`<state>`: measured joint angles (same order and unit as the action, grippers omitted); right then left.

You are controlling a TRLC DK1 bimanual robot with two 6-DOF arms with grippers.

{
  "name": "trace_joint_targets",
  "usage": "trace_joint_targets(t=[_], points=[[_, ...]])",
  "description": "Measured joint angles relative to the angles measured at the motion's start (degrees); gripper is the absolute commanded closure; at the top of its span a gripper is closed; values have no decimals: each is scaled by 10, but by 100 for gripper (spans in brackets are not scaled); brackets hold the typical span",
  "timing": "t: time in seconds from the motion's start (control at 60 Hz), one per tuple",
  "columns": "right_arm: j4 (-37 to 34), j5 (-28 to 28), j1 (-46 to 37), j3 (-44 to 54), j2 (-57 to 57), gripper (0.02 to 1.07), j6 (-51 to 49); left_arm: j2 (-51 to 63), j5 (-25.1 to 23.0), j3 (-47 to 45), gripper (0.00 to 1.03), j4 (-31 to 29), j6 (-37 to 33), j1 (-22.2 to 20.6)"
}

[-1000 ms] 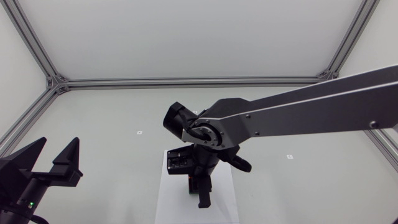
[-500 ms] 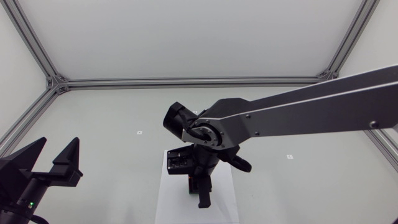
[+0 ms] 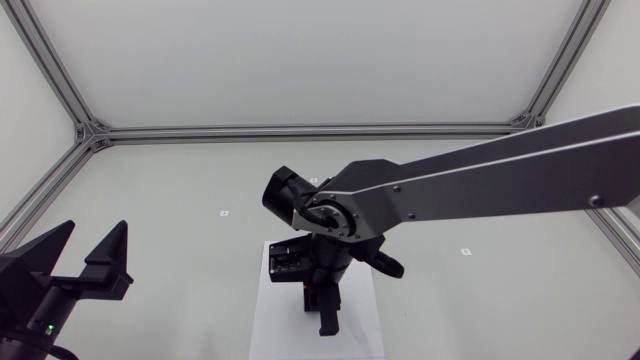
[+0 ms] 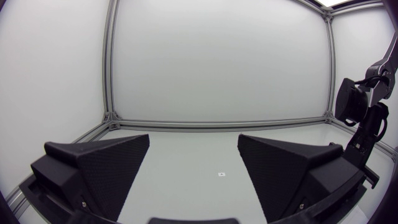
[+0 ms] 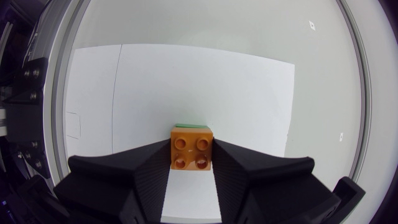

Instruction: Pick up the orange 2x2 brick with the right arm and stack it on top of the green 2x2 brick in the center

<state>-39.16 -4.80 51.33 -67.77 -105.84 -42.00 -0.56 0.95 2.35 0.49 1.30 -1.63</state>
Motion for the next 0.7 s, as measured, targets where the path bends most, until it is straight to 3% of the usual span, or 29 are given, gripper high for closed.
trace_joint_targets(t=[0.433, 0.7], points=[[3, 5, 5, -2, -10, 96, 2, 0, 0, 0, 4, 0, 0, 0], [-32, 21, 13, -37, -38, 95, 2, 0, 0, 0, 4, 0, 0, 0]])
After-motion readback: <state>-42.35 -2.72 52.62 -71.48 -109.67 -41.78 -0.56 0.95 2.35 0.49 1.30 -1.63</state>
